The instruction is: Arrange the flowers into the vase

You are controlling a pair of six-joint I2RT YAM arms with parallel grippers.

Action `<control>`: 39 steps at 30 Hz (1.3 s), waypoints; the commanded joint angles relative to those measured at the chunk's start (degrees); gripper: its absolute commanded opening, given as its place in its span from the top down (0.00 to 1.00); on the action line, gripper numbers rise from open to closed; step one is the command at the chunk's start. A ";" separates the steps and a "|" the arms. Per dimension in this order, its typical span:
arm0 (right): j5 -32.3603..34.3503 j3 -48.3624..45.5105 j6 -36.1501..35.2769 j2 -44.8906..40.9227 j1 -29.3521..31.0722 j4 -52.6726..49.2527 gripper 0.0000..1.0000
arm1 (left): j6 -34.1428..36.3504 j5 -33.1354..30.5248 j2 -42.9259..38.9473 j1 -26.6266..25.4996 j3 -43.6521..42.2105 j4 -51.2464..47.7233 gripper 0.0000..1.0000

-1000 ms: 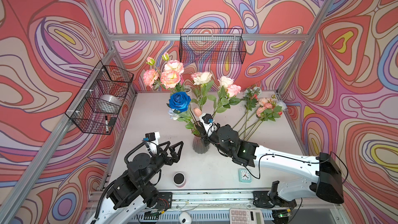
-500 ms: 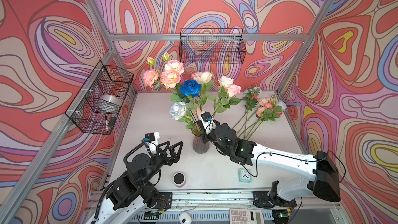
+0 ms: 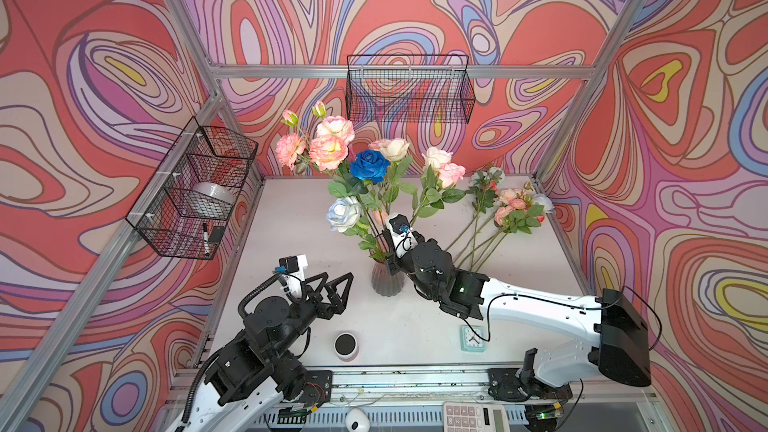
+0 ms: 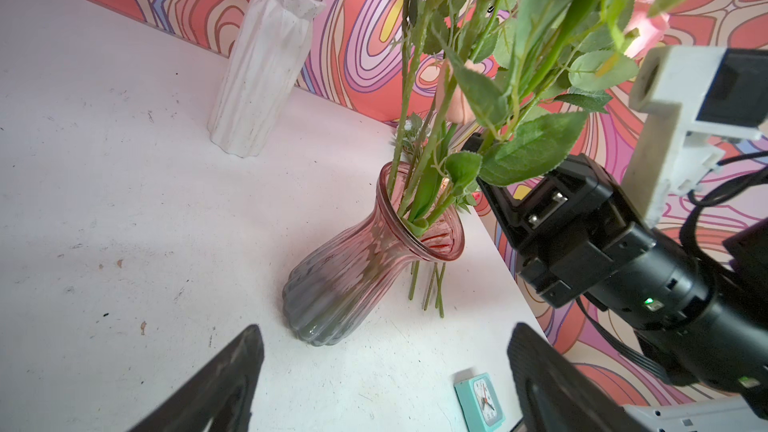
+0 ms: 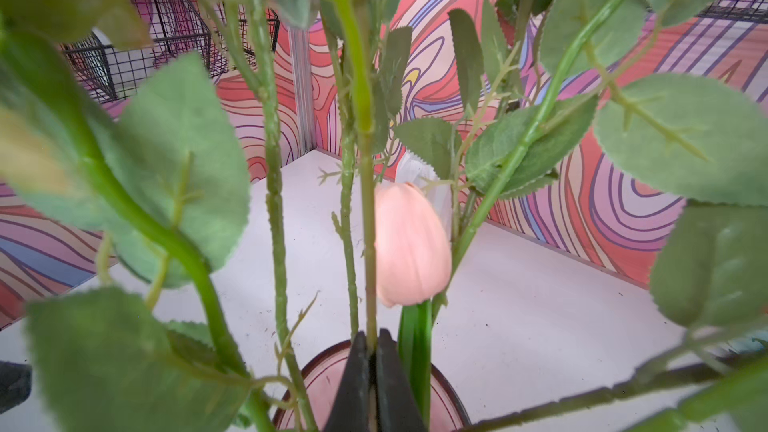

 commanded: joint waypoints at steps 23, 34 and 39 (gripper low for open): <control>-14.60 -6.60 13.31 -16.47 0.33 -14.47 0.42 | -1.17 -0.33 2.48 0.36 -0.96 1.23 0.06; -12.70 -21.43 19.77 -20.88 1.24 -13.57 0.20 | -4.60 -3.09 5.08 0.37 -5.27 1.87 0.08; -12.16 -24.67 20.98 -12.45 1.15 -3.77 0.28 | -6.38 -3.10 12.18 0.76 -4.97 2.85 0.15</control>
